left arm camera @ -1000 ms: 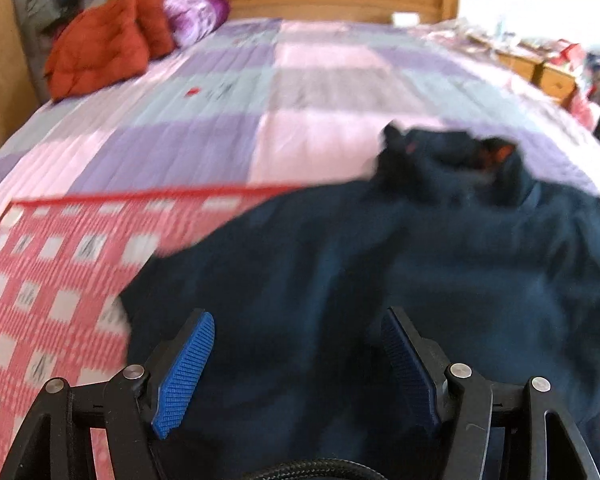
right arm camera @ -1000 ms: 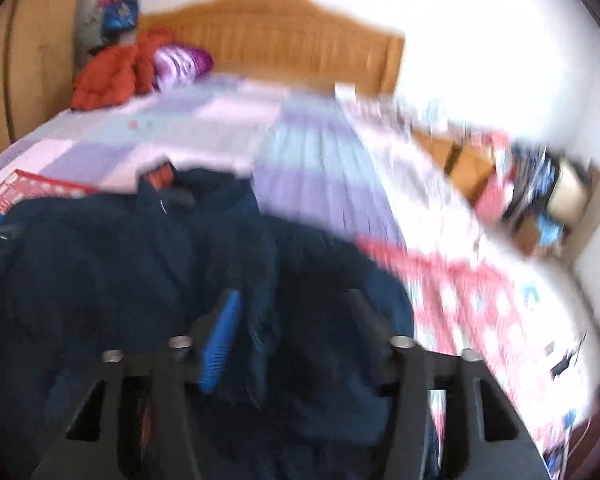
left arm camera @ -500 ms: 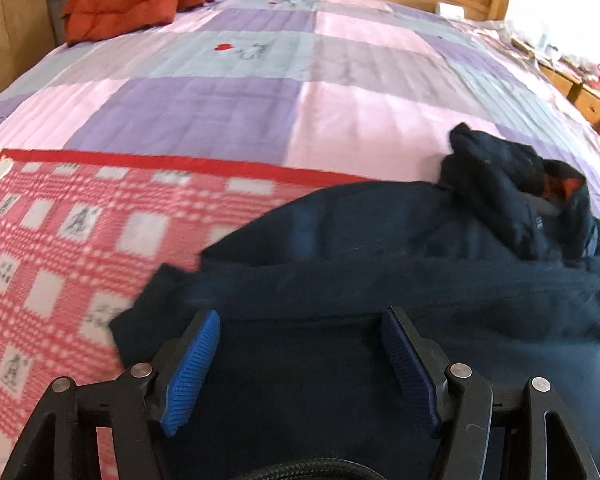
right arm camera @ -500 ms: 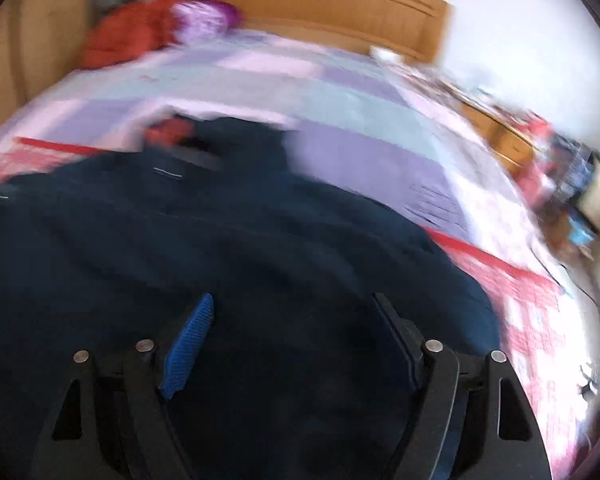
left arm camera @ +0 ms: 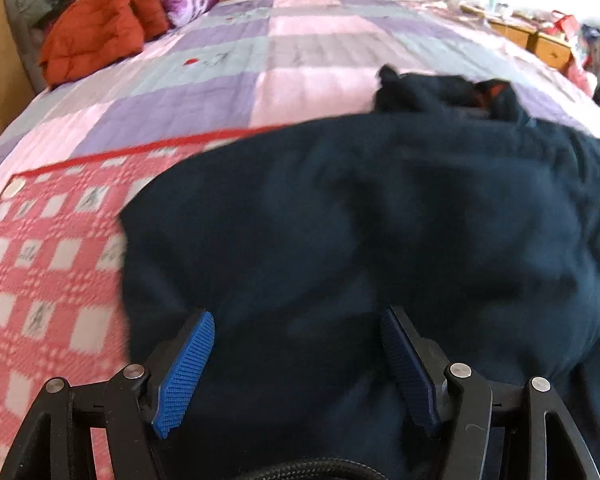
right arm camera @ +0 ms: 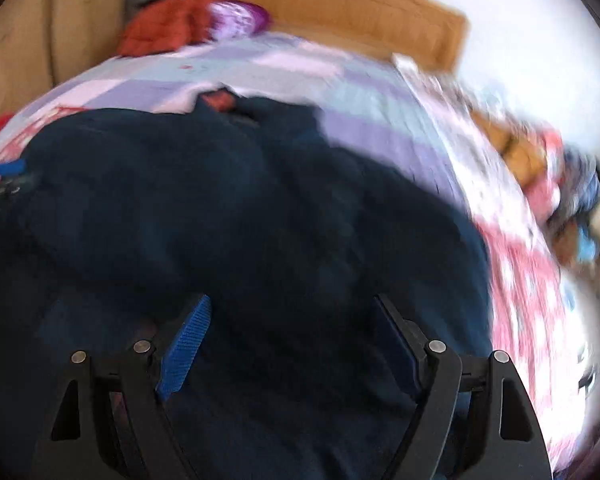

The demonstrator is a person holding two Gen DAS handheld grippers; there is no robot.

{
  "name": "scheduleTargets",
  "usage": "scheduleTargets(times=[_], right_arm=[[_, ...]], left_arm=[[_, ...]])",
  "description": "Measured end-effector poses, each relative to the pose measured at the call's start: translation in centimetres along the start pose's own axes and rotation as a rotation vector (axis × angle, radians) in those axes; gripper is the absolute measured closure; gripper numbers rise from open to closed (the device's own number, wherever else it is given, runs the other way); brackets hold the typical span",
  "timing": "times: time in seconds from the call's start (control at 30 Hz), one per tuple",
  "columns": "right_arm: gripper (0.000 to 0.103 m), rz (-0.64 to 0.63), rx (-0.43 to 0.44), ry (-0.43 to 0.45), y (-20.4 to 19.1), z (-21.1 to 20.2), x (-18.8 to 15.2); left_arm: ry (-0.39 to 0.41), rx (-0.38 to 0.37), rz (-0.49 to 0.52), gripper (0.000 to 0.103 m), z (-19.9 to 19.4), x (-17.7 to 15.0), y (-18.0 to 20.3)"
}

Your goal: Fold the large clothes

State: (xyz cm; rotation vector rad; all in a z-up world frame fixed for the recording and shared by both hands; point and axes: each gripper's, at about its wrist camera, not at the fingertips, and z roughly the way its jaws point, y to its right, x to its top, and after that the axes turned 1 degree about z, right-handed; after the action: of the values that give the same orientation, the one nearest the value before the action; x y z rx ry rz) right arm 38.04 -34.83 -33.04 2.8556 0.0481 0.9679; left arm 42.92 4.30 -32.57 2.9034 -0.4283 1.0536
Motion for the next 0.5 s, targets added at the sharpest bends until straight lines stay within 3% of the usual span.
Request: scheduleTargets(times=[0.03,0.1,0.17,0.23,0.33,0.4,0.5], right_arm=[[0.02,0.02,0.03,-0.004,1.3,-0.4,-0.9],[0.02,-0.012,-0.105,-0.024,2.1,-1.5,-2.4],[0.02,0.008,-0.081,-0.022,2.4,-3.1,-3.5],[0.02,0.025,-0.004,-0.017,1.0,-4.8,-4.9],[0.02,-0.058,0.06,-0.067,-2.3,-5.6,-7.7],[0.02,-0.058,0.055,-0.101,-2.5,-5.5,-9.0],[0.02,0.047,-0.009,-0.122,1.1,-6.6,-11.3]], left_arm=[[-0.006,0.008,-0.007,0.031,-0.5,-0.4,-0.6],[-0.009,0.031,-0.011,0.031,-1.7,-1.3,-1.4],[-0.012,0.02,-0.018,0.031,-2.9,-2.3,-1.3],[-0.032,-0.01,-0.018,0.031,-3.8,-3.7,-0.2],[-0.132,-0.024,0.036,0.031,-3.6,-7.3,2.5],[-0.152,-0.009,0.047,0.03,-3.6,-9.1,2.8],[-0.142,0.025,-0.016,0.03,-4.6,-10.5,0.8]])
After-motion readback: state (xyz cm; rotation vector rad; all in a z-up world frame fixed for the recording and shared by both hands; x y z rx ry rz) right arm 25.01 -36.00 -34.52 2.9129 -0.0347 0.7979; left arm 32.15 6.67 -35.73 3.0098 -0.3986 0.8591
